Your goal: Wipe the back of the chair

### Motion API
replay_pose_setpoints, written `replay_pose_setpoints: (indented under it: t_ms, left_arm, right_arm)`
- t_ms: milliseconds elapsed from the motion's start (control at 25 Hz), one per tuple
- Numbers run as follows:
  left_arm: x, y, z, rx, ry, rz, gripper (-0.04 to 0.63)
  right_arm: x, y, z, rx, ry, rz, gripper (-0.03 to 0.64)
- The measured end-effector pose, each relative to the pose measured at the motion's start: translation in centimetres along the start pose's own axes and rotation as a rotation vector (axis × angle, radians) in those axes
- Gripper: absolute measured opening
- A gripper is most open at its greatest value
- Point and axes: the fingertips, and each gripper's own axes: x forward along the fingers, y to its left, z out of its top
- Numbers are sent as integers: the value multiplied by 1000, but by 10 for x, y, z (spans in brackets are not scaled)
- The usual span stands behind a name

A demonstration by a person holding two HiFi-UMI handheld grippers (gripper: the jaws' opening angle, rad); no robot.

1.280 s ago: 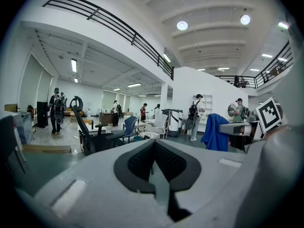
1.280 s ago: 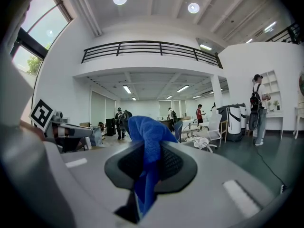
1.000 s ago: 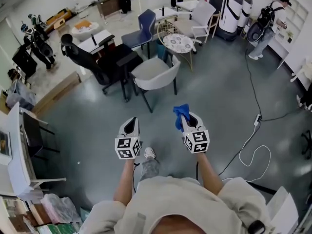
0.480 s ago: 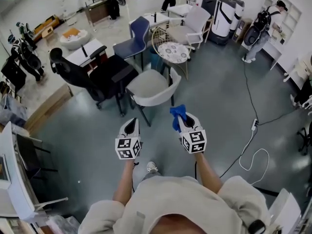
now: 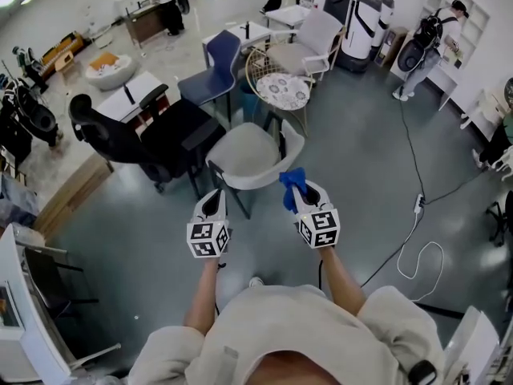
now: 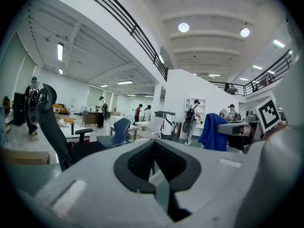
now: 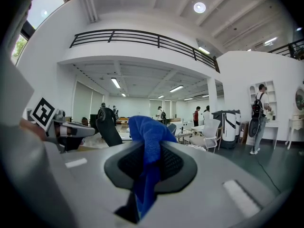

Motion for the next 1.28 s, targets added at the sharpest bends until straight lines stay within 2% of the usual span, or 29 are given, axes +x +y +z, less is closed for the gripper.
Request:
replay_pose_setpoints:
  t_ms: [200,640,1040,1280]
  left_arm:
    - [18,19,-3,-4,11,-14,5]
    - [33,29,-35,-26,65,-9,5]
    - [46,11,-45,-6,107,11,5]
    - [52,-8,-55,-28,125,74,5]
  right_arm:
    - [21,1,-6,6,20,-16,44]
    - [37,-7,-31,5,67,-3,44]
    - [42,-37,-38,35,65,13,44]
    - [46,-64,-43,51,56,54,45]
